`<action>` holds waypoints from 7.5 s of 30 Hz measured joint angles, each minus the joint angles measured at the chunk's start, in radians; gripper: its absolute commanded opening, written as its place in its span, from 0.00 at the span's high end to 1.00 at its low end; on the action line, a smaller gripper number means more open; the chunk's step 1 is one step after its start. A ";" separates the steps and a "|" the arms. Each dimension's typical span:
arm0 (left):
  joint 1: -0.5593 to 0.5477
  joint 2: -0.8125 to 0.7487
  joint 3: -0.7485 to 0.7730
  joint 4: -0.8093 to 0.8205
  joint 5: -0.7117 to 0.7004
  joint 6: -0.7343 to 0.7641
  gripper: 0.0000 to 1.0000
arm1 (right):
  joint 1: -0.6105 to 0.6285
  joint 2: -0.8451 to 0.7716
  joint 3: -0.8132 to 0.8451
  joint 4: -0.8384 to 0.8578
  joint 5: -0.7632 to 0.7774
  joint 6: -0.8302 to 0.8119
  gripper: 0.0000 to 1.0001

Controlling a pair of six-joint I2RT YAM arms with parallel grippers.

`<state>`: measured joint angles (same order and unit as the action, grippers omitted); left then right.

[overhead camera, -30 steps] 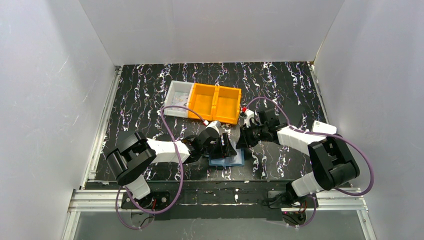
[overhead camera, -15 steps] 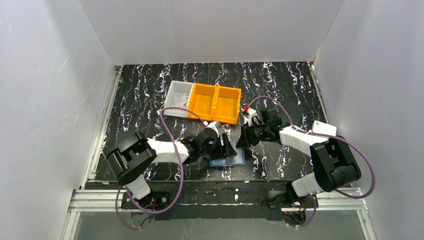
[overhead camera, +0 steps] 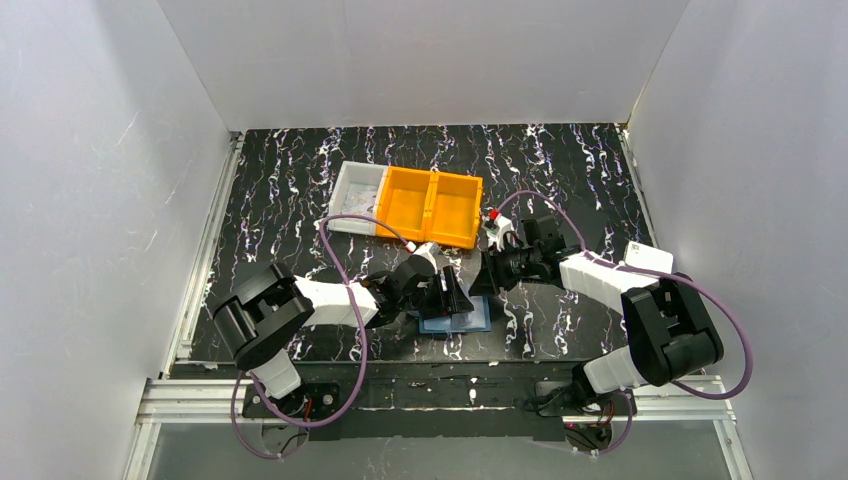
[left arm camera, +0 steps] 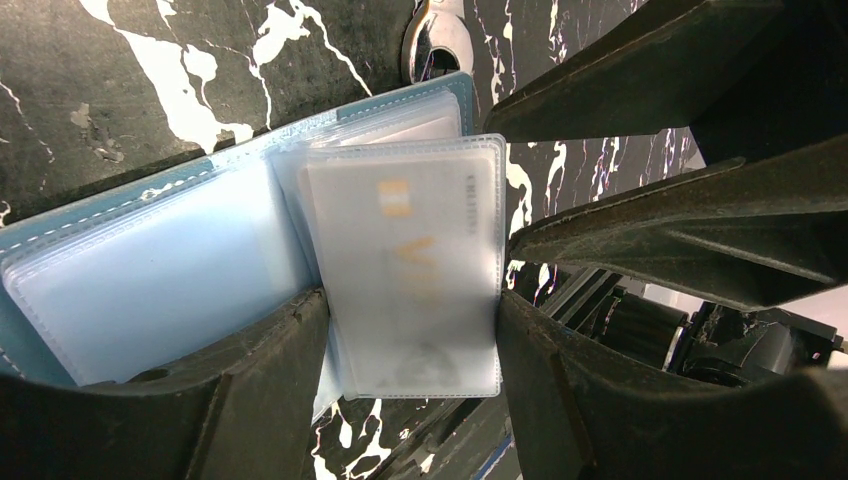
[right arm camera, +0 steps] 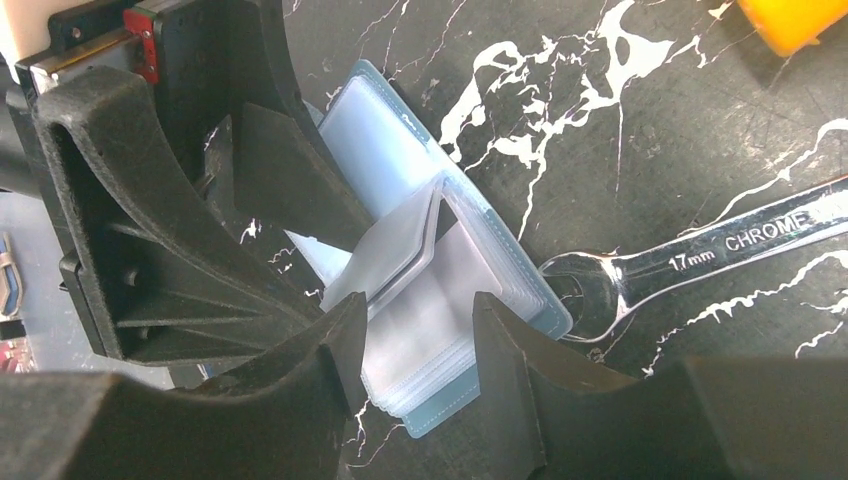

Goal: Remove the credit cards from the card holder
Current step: Remove the credit card from the card holder.

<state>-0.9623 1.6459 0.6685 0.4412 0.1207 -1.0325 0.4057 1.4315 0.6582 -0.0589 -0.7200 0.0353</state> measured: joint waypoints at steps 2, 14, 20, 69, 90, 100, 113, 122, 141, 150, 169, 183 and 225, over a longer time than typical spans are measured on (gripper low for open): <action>0.001 0.000 0.000 0.000 0.001 0.000 0.42 | 0.002 0.000 0.000 0.006 0.005 0.007 0.51; 0.004 0.001 -0.006 0.011 0.006 -0.004 0.40 | 0.021 0.018 0.000 0.011 0.042 0.014 0.54; 0.005 0.001 -0.014 0.027 0.010 -0.005 0.40 | 0.022 0.031 0.000 0.010 0.070 0.010 0.54; 0.040 -0.129 -0.196 0.111 0.020 -0.063 0.39 | 0.147 0.098 0.053 -0.009 -0.006 -0.042 0.90; 0.050 -0.431 -0.332 0.014 -0.027 0.071 0.24 | 0.208 0.262 0.140 0.030 -0.169 0.052 0.84; 0.069 -0.661 -0.401 -0.155 -0.100 0.121 0.35 | 0.295 0.298 0.243 -0.081 -0.123 -0.079 0.70; 0.084 -0.587 -0.371 -0.153 -0.095 0.120 0.52 | 0.246 0.311 0.243 -0.158 -0.109 -0.177 0.71; 0.102 -0.507 -0.349 -0.126 -0.058 0.129 0.55 | 0.246 0.325 0.251 -0.164 -0.121 -0.179 0.71; 0.128 -0.379 -0.325 -0.054 -0.002 0.115 0.53 | 0.244 0.331 0.257 -0.172 -0.121 -0.179 0.71; 0.130 -0.366 -0.325 -0.035 0.012 0.103 0.53 | 0.244 0.336 0.262 -0.178 -0.121 -0.179 0.71; 0.135 -0.277 -0.309 0.001 0.039 0.080 0.84 | 0.195 0.336 0.262 -0.179 -0.151 -0.115 0.58; 0.137 -0.230 -0.308 0.051 0.047 0.066 0.94 | 0.179 0.327 0.247 -0.154 -0.135 -0.005 0.56; 0.143 -0.174 -0.335 0.180 0.072 0.000 0.98 | 0.157 0.233 0.098 0.055 0.026 0.624 0.48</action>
<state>-0.8192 1.4723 0.3336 0.6212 0.1928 -1.0328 0.5625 1.6646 0.7563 -0.0044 -0.6941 0.6598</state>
